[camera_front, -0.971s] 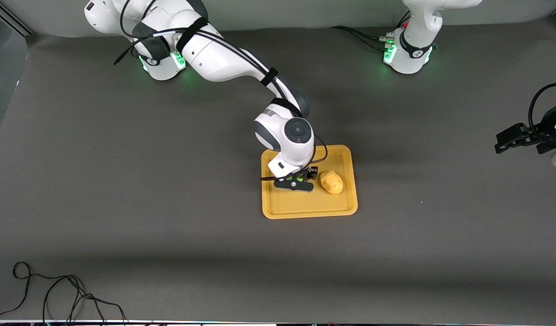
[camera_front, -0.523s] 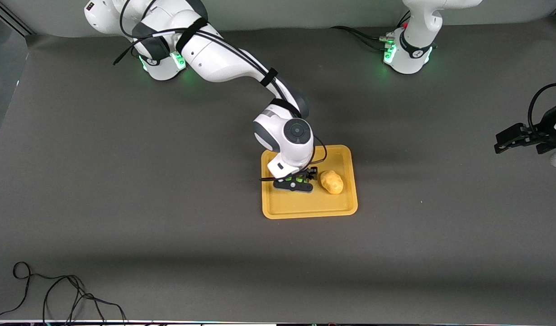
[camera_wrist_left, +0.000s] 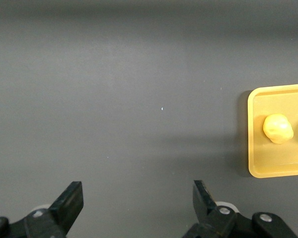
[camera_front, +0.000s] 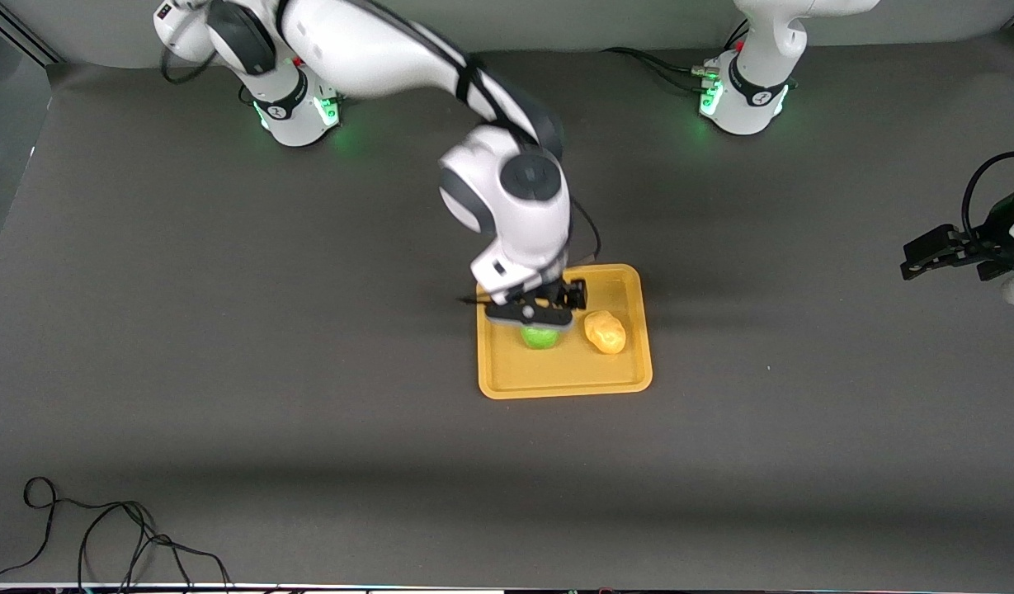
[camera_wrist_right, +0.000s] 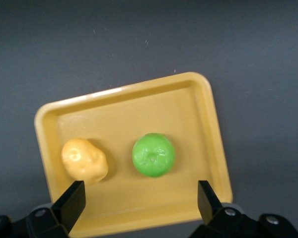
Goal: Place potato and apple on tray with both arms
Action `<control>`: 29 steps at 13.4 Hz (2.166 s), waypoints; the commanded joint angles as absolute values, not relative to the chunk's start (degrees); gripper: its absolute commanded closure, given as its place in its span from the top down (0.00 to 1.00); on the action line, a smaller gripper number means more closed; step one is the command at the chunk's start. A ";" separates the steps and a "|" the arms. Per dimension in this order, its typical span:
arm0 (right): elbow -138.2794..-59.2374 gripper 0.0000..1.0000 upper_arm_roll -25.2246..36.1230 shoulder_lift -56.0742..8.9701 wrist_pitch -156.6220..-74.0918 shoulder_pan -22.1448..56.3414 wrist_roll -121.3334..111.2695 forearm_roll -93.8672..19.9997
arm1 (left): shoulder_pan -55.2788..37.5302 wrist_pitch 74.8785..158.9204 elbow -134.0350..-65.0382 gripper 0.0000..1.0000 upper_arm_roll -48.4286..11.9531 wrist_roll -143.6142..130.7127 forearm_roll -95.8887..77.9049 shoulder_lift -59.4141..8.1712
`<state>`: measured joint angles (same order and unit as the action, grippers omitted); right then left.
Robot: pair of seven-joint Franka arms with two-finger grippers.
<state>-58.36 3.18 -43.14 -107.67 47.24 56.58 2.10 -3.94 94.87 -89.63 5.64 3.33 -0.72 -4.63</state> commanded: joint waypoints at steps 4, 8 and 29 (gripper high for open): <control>-61.70 1.00 4.21 -27.71 -89.43 40.18 41.36 2.72 | -3.96 94.75 -89.91 0.98 5.80 3.25 -0.70 -4.22; -76.86 1.00 5.18 -12.44 -87.45 31.66 26.66 2.55 | -3.96 95.36 -90.00 0.98 5.80 3.16 -0.62 -5.09; -89.03 1.00 7.73 -2.37 -87.63 5.10 1.76 -3.25 | -4.30 94.22 -89.74 0.98 5.54 2.47 -0.62 -5.10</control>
